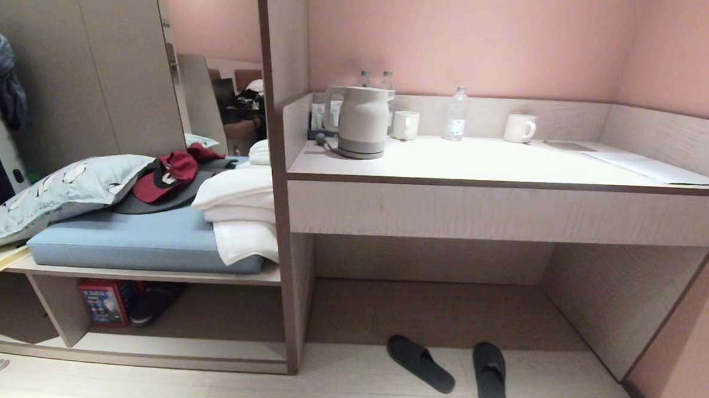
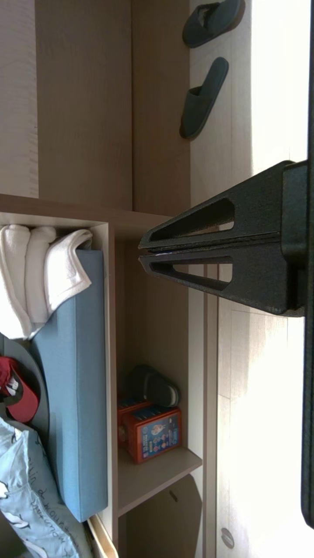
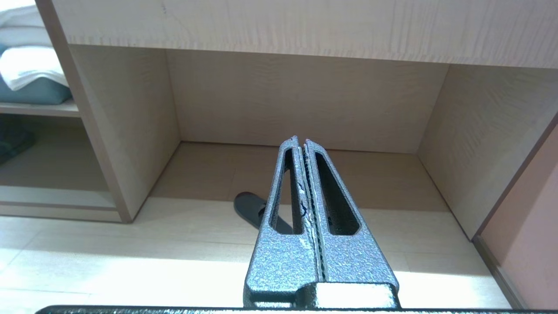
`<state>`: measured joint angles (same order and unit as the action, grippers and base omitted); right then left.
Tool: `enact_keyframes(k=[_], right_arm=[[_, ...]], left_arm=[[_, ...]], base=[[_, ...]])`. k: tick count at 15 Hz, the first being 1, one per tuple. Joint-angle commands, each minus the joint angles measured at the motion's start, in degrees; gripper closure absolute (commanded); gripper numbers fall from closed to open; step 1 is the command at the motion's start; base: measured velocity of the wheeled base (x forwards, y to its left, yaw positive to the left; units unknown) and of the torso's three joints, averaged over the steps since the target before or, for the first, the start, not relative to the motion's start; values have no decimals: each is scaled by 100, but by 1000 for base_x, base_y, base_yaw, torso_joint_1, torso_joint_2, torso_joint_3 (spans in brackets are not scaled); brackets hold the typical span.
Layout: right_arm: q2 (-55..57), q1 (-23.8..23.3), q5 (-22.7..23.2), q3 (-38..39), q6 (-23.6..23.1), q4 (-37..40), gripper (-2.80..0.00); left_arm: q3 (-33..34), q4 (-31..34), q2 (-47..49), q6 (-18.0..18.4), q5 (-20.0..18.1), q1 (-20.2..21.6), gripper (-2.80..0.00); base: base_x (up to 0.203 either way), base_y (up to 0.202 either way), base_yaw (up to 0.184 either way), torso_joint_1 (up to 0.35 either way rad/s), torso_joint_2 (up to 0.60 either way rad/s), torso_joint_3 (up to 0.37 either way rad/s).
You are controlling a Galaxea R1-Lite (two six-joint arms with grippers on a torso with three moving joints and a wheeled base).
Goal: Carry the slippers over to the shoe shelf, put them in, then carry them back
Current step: Pick up the slippers on the floor
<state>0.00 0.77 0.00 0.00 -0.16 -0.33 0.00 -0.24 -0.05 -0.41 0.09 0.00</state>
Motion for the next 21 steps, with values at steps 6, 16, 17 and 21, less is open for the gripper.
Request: enact_keyframes(k=[6,16,17,21], right_arm=[[0,2,0,1,-2,-2,0],[0,4,0,9,-2,-2,0],[0,2,0,9,-2,-2,0],[0,2,0,9,-2,-2,0]], left_arm=[[0,-2,5,-3,0,0,0],[0,-2,14,-3,0,0,0],[0,-2,14,-3,0,0,0],[0,6,14,-3,0,0,0]], base=[[0,0,0,0,0,0],[0,0,0,2,1,-88],[0,0,0,-2,6,-194],[0,0,0,2,2,-195]])
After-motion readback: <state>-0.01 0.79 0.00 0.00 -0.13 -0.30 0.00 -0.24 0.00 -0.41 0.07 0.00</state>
